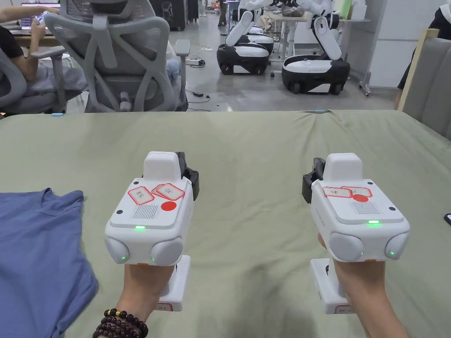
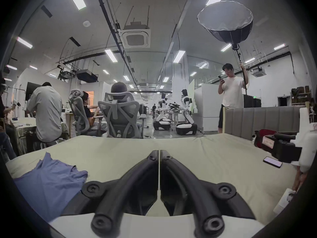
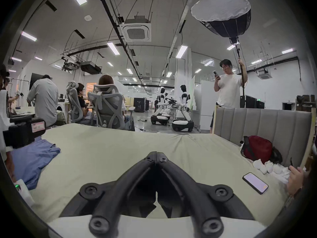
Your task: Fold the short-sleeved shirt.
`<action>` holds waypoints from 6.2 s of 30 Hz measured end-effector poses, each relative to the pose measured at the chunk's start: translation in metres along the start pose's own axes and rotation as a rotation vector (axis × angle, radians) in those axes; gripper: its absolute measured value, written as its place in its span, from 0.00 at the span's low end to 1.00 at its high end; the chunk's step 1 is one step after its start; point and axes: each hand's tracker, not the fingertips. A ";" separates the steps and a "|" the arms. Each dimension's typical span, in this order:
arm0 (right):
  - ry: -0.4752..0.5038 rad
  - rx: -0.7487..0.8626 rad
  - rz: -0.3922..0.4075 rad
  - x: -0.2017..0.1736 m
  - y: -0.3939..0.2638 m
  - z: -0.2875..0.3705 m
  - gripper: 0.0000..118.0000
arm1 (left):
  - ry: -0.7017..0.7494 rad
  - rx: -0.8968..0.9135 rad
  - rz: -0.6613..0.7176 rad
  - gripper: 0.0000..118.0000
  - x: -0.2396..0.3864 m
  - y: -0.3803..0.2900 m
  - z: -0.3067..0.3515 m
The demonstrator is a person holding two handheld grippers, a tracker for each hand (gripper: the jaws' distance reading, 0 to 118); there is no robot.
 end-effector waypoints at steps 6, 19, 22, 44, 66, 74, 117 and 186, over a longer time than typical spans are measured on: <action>0.012 -0.005 0.017 -0.013 0.006 -0.004 0.00 | 0.047 0.009 -0.019 0.00 -0.010 0.002 0.004; 0.403 0.057 0.039 -0.209 0.031 -0.013 0.00 | 0.428 -0.018 -0.036 0.00 -0.176 0.001 0.082; 0.482 0.055 0.034 -0.250 0.031 -0.013 0.00 | 0.512 -0.031 -0.028 0.00 -0.208 0.001 0.105; 0.510 -0.055 0.043 -0.262 -0.011 -0.058 0.00 | 0.181 -0.782 0.082 0.91 -0.316 -0.088 -0.076; 0.527 -0.118 0.062 -0.264 -0.038 -0.076 0.04 | 0.343 -0.580 -0.045 0.04 -0.314 -0.065 -0.060; 0.403 -0.105 0.029 -0.196 -0.033 -0.067 0.04 | 0.062 -0.299 -0.154 0.04 -0.230 0.058 -0.063; -0.039 -0.192 -0.048 0.035 -0.040 0.024 0.04 | -0.206 -0.378 -0.086 0.00 -0.009 -0.043 -0.046; -0.020 -0.500 -0.141 0.120 -0.087 -0.107 0.11 | -0.105 -0.601 0.046 0.02 -0.074 -0.017 -0.205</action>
